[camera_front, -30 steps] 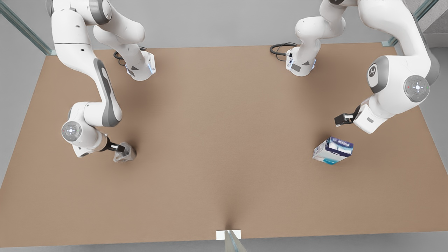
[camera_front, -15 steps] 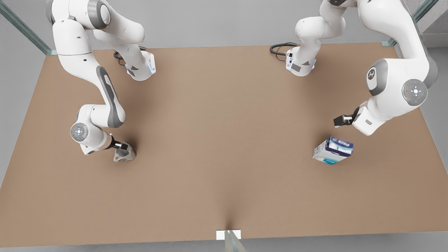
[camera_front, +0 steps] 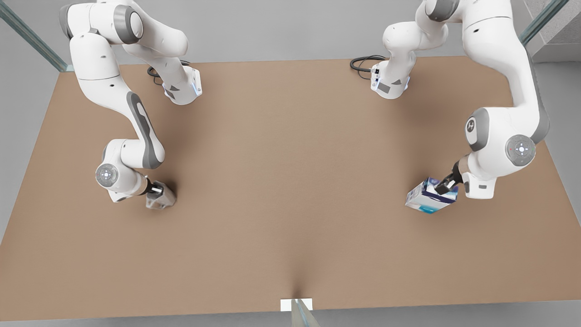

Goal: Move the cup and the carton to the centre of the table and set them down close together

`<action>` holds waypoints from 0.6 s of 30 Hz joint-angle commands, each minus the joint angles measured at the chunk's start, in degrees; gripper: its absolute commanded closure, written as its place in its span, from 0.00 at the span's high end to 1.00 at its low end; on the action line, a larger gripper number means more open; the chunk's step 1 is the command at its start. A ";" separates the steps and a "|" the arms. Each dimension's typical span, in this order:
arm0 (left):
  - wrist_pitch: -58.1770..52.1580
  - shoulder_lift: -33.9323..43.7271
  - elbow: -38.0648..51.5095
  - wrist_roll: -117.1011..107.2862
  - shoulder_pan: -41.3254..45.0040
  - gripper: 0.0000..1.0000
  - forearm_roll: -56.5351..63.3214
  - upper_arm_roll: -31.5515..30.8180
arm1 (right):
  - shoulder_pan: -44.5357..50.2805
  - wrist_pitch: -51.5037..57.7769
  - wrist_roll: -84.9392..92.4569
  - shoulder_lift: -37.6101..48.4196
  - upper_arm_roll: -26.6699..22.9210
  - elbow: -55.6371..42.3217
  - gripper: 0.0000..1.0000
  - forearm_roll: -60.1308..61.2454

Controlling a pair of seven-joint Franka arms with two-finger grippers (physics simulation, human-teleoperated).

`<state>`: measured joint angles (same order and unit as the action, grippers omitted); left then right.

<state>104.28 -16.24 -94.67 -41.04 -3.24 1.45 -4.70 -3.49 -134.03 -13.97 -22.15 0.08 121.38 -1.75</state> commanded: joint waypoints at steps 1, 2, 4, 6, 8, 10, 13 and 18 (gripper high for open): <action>2.32 0.07 -1.73 0.09 -0.02 1.00 0.05 0.30 | 0.06 0.00 0.00 0.00 0.01 0.00 0.21 0.00; 4.88 0.42 -3.41 0.09 0.07 1.00 0.14 1.09 | 0.15 0.18 0.00 0.00 0.01 -0.09 0.21 0.00; 7.08 0.42 -5.26 0.09 -0.02 1.00 0.05 1.18 | 0.50 0.79 0.00 0.09 0.09 -1.14 0.21 0.00; 7.52 0.24 -6.14 0.00 -0.02 1.00 0.05 1.62 | 0.59 0.79 -0.09 0.09 0.27 -1.23 0.21 0.00; 7.52 0.07 -6.14 -4.22 -0.02 1.00 0.05 1.62 | 0.59 0.79 -0.09 0.09 0.53 -1.23 0.21 0.00; 7.61 -0.11 -6.14 -6.59 -0.02 1.00 -0.04 1.71 | 0.59 0.79 -0.09 0.09 0.62 -1.23 0.21 0.00; 10.15 -1.60 -6.14 -7.47 -0.10 1.00 -0.04 1.62 | 0.59 0.88 0.26 0.18 0.80 -1.23 0.21 -0.09; 10.42 -2.13 -6.14 -7.47 -0.10 1.00 -0.04 1.62 | 0.76 3.69 0.26 0.53 0.89 -2.55 0.21 -0.18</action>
<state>114.70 -18.66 -100.81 -48.52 -3.36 1.40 -2.99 -2.72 -130.01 -13.43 -21.62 1.06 118.54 -1.58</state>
